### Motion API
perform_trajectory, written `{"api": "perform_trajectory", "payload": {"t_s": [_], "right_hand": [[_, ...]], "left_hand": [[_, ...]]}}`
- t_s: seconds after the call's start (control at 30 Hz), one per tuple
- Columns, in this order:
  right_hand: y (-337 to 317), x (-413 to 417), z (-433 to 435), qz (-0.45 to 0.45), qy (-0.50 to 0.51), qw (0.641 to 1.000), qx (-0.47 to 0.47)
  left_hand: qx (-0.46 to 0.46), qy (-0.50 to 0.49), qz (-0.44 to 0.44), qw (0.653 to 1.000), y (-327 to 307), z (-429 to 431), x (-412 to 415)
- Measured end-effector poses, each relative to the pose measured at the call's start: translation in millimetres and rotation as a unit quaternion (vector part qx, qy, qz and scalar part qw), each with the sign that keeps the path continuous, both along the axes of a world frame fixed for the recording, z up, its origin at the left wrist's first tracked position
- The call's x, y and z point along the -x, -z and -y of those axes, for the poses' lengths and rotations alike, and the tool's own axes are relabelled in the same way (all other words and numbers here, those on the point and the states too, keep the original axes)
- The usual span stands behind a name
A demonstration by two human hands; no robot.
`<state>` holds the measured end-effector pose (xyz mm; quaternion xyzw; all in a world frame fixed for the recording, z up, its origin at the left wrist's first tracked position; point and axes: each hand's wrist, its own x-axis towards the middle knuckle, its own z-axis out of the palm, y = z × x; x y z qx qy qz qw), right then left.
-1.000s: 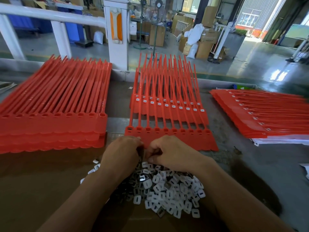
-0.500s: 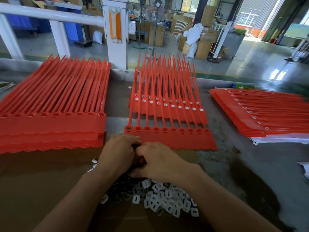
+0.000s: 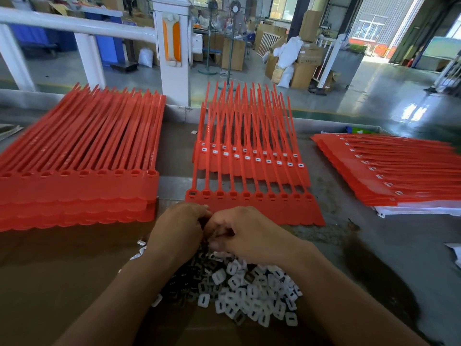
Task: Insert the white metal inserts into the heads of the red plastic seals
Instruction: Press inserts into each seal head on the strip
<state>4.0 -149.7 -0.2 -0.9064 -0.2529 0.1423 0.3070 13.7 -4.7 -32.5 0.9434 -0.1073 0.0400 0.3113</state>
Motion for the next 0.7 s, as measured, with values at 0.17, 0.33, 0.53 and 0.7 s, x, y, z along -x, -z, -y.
{"api": "perform_trajectory", "payload": {"t_s": [0.17,0.33,0.53,0.7], "right_hand": [[-0.9,-2.0,4.7,-0.020,0.013,1.000,-0.010],[-0.8,-7.1,7.7,-0.005,0.024,1.000,-0.017],[0.5,-36.9,12.3,0.018,0.139,0.988,-0.064],[10.4,-69.7,-5.3,0.012,0.193,0.979,-0.057]], "left_hand": [[-0.009,-0.006,0.006,1.000,1.1,-1.5,1.3],[-0.013,0.001,0.020,1.000,1.5,-0.6,1.3],[-0.012,-0.002,0.057,0.998,2.4,0.5,3.0],[0.004,-0.007,0.057,0.998,0.8,1.2,5.4]]}}
